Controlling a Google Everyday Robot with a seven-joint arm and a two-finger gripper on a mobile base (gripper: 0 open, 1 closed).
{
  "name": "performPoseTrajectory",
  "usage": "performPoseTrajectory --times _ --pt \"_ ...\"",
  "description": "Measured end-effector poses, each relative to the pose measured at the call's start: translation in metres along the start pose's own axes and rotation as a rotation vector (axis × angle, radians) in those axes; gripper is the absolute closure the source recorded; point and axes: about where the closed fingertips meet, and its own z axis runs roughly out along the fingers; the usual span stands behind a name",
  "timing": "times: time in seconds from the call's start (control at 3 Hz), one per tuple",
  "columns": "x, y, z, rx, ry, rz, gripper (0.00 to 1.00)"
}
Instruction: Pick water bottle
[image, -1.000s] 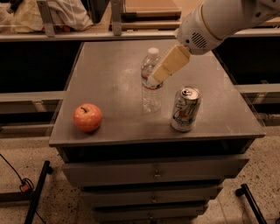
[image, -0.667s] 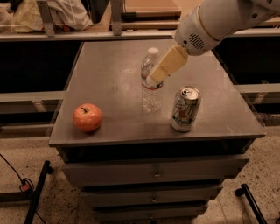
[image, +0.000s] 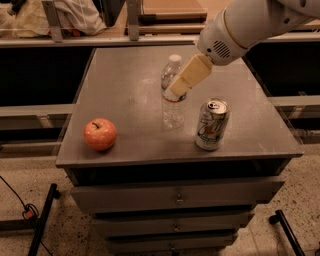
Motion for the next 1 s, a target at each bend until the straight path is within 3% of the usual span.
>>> performPoseTrajectory --times 0.67,1.0 --pt "-0.001 0.005 0.01 -0.024 -0.003 0.003 0.03" --pt "-0.001 0.011 0.018 -0.045 -0.002 0.007 0.21"
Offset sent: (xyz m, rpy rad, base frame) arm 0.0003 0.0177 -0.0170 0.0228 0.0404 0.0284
